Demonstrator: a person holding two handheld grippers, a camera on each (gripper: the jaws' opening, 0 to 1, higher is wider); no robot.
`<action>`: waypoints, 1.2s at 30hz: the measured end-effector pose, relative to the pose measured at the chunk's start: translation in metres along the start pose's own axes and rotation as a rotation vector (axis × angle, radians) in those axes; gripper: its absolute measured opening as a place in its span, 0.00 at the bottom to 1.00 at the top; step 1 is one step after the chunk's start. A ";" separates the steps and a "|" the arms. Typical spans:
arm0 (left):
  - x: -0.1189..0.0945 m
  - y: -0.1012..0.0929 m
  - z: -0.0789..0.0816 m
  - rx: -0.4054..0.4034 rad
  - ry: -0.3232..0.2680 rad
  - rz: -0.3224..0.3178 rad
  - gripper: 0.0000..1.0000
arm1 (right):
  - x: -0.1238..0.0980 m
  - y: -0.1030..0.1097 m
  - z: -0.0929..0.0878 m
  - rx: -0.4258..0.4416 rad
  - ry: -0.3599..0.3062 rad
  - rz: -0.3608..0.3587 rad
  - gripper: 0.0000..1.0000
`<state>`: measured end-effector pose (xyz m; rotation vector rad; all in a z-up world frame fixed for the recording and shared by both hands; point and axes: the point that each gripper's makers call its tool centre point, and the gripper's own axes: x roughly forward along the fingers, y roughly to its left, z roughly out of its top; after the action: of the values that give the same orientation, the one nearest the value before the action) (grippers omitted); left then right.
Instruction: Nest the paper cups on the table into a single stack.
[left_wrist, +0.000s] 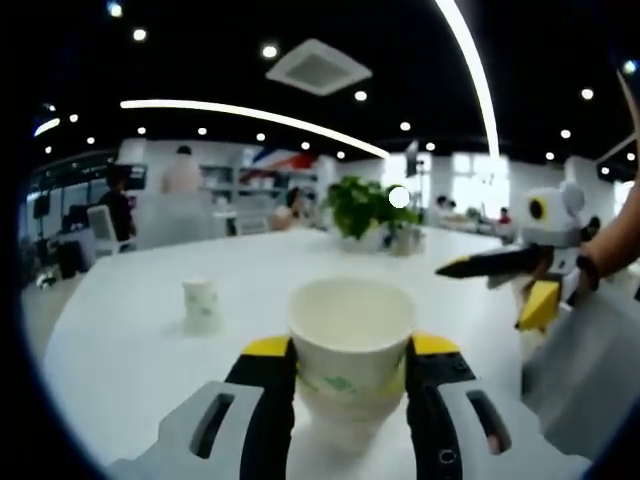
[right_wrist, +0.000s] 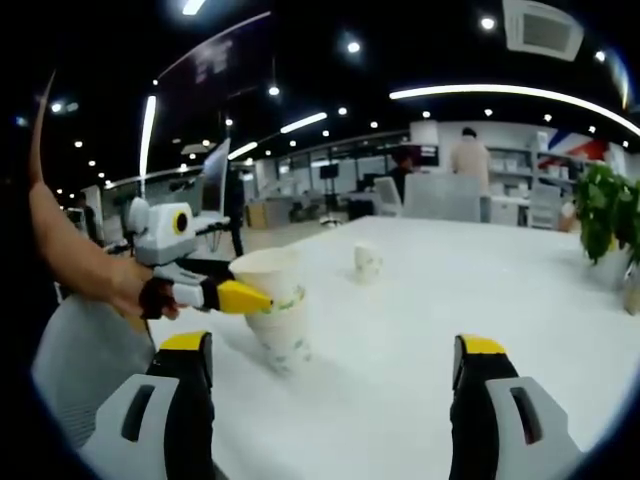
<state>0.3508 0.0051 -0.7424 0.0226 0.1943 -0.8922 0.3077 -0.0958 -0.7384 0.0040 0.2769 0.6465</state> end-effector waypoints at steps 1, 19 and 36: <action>0.001 0.000 -0.002 0.012 0.014 0.000 0.44 | 0.000 0.000 0.000 0.000 0.000 0.001 0.98; -0.005 0.008 0.000 -0.041 0.115 0.025 0.99 | -0.003 -0.011 0.007 0.026 -0.030 -0.038 0.99; -0.062 0.054 0.009 -0.022 0.159 0.087 0.99 | -0.005 -0.031 0.029 -0.042 -0.040 -0.013 1.00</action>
<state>0.3558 0.0859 -0.7260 0.0807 0.3492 -0.8017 0.3295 -0.1212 -0.7119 -0.0252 0.2246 0.6382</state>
